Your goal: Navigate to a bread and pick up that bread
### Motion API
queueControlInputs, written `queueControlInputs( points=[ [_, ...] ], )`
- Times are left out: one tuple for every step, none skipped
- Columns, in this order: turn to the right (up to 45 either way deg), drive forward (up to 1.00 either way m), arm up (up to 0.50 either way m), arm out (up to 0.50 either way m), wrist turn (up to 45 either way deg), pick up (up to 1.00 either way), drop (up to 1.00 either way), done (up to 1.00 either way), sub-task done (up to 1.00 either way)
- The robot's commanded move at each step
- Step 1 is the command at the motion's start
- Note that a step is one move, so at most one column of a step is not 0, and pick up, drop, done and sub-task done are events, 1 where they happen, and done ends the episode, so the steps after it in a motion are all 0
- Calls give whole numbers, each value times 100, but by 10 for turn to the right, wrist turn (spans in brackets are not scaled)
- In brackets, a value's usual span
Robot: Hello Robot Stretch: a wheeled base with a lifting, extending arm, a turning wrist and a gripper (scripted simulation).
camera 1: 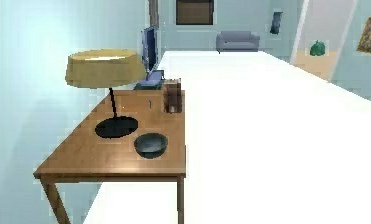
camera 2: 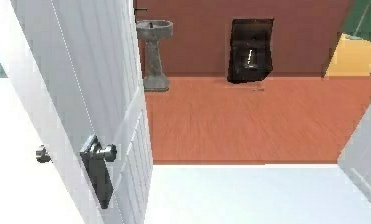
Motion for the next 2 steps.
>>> queueControlInputs(
  points=[
    [0, 30, 0, 0, 0, 0, 0, 0, 0],
    [330, 0, 0, 0, 0, 0, 0, 0, 0]
  ],
)
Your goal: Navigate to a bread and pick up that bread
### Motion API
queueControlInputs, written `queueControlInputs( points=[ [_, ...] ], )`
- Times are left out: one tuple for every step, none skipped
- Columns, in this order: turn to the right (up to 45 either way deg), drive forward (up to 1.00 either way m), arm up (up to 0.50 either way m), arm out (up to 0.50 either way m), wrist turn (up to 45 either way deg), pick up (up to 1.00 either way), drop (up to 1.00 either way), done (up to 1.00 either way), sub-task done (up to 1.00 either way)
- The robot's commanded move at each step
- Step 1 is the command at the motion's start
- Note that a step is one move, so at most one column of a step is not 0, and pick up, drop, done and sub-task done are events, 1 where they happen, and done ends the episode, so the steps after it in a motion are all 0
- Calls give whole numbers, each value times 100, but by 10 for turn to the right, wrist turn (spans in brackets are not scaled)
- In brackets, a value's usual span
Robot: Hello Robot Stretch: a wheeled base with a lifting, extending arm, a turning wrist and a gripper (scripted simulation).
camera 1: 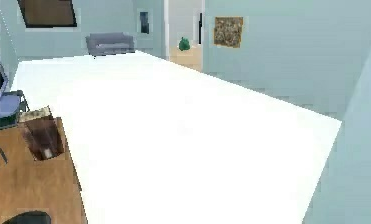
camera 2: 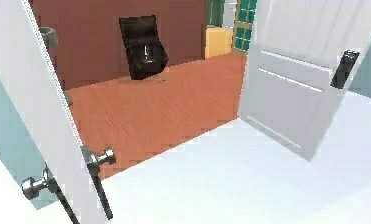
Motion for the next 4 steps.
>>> queueControlInputs(
  points=[
    [0, 100, 0, 0, 0, 0, 0, 0, 0],
    [0, 100, 0, 0, 0, 0, 0, 0, 0],
    [0, 100, 0, 0, 0, 0, 0, 0, 0],
    [30, 0, 0, 0, 0, 0, 0, 0, 0]
  ],
)
